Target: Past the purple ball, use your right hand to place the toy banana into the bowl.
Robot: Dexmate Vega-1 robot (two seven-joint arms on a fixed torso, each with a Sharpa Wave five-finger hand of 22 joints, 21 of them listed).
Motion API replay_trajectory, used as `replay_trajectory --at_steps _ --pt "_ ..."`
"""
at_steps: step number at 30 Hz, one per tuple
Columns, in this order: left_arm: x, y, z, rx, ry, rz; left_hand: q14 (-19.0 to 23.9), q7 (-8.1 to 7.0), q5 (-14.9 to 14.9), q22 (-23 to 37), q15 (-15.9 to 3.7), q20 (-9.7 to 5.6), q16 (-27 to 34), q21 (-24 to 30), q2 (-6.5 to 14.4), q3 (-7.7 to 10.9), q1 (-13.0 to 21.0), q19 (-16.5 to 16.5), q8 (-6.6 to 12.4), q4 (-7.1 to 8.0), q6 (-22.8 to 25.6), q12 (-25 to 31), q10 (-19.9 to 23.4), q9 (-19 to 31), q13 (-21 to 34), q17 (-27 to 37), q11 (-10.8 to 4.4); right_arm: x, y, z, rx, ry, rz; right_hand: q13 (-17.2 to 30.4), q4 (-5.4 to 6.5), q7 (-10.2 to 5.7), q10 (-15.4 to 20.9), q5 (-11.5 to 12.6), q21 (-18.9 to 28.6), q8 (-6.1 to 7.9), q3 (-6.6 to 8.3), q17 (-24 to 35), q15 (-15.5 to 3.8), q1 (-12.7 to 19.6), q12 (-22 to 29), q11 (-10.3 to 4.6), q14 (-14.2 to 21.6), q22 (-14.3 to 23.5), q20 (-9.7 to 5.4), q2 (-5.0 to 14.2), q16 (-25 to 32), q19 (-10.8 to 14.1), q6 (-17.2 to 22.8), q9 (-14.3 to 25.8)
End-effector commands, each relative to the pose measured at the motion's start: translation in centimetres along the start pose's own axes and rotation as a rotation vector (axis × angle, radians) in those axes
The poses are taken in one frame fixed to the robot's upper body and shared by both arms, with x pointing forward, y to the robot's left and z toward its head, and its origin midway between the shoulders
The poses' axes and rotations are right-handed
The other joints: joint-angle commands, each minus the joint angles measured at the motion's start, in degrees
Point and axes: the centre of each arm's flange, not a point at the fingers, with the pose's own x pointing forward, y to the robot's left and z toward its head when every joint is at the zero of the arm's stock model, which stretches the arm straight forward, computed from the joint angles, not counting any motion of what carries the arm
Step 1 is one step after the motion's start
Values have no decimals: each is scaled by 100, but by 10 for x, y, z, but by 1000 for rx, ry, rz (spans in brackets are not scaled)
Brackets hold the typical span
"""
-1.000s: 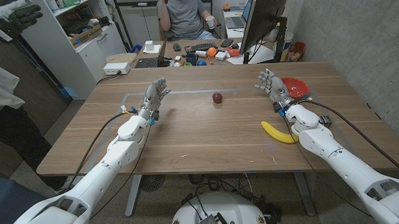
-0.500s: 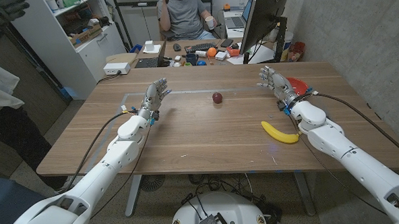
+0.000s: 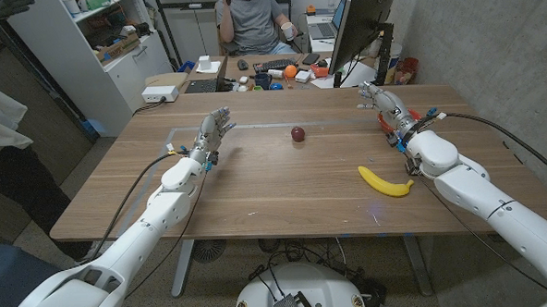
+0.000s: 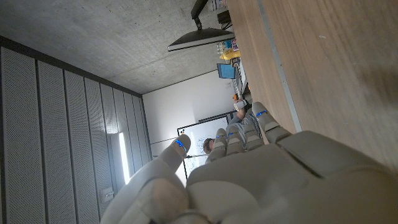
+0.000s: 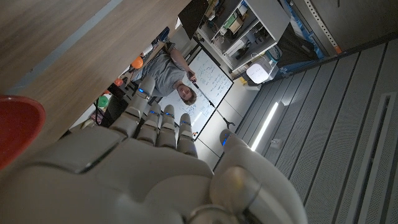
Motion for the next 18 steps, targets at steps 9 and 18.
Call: replay_trajectory --at_steps 9,18 --pt "6 -2 -2 0 0 -15 -9 7 25 24 12 50 9 -32 634 38 -20 -3 38 11 56 55 38 20 20 20 24 -41 -10 51 -275 -68 -80 16 -80 -50 93 8 -46 38 25 10 -52 100 42 -43 59 10 22 -38 6 25 108 24" --pt "8 -4 -2 4 0 -20 -9 10 24 24 14 50 5 -42 635 38 -23 3 31 12 62 48 36 20 20 20 34 -59 -12 68 -389 -101 -122 16 -105 -80 114 3 -79 40 31 10 -90 122 38 -72 65 9 -4 -58 -8 25 150 24"
